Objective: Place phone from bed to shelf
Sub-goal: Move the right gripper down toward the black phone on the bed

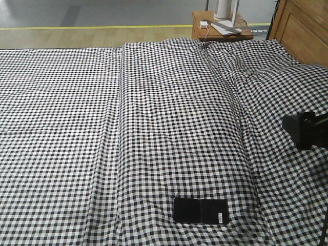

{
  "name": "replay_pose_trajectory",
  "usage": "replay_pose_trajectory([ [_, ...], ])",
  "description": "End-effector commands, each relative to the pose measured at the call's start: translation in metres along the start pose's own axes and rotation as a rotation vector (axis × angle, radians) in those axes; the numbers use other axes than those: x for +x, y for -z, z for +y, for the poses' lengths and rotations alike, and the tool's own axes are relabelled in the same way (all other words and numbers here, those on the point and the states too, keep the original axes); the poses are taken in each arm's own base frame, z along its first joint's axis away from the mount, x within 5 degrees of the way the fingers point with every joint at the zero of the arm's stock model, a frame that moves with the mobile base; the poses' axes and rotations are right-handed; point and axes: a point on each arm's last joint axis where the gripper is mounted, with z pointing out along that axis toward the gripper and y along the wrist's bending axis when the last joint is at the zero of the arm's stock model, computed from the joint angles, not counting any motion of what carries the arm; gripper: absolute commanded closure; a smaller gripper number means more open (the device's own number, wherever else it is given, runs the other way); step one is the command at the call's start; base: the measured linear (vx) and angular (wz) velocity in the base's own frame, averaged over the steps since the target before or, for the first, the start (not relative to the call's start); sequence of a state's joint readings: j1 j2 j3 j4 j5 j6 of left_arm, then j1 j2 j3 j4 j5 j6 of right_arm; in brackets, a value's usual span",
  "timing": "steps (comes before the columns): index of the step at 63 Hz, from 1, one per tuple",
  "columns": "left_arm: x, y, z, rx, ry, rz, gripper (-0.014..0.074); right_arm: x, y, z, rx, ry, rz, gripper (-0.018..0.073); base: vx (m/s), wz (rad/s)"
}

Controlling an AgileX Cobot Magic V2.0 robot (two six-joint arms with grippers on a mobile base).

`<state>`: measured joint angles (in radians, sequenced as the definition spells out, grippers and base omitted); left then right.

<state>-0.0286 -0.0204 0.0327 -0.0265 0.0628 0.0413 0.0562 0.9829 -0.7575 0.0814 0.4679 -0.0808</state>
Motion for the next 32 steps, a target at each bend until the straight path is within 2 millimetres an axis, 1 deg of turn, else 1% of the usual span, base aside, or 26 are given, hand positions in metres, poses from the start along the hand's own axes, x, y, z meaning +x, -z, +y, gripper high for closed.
replay_pose_trajectory([
  [1,-0.015,0.002,0.0,0.002,0.02,-0.102,0.0595,-0.016,0.008,0.0,-0.002,-0.048,-0.095,-0.0163,0.0,0.0],
  [7,-0.015,0.002,0.0,0.002,0.02,-0.102,0.0595,-0.02,0.01,0.0,-0.003,-0.096,-0.056,-0.015,0.0,0.0],
  [12,-0.015,0.002,0.0,0.002,0.02,-0.102,0.0595,-0.027,0.01,-0.007,0.023,-0.119,-0.008,-0.014,0.0,0.0],
  [22,-0.015,0.002,0.0,0.002,0.02,-0.102,0.0595,-0.041,0.011,-0.036,0.114,-0.173,0.109,-0.0131,0.0,0.0],
  [28,-0.015,0.002,0.0,0.002,0.02,-0.102,0.0595,-0.042,0.005,-0.057,0.15,-0.209,0.187,-0.0127,0.0,0.0],
  [32,-0.015,0.002,0.0,0.002,0.02,-0.102,0.0595,-0.04,-0.004,-0.071,0.144,-0.251,0.224,-0.0126,0.0,0.0],
])
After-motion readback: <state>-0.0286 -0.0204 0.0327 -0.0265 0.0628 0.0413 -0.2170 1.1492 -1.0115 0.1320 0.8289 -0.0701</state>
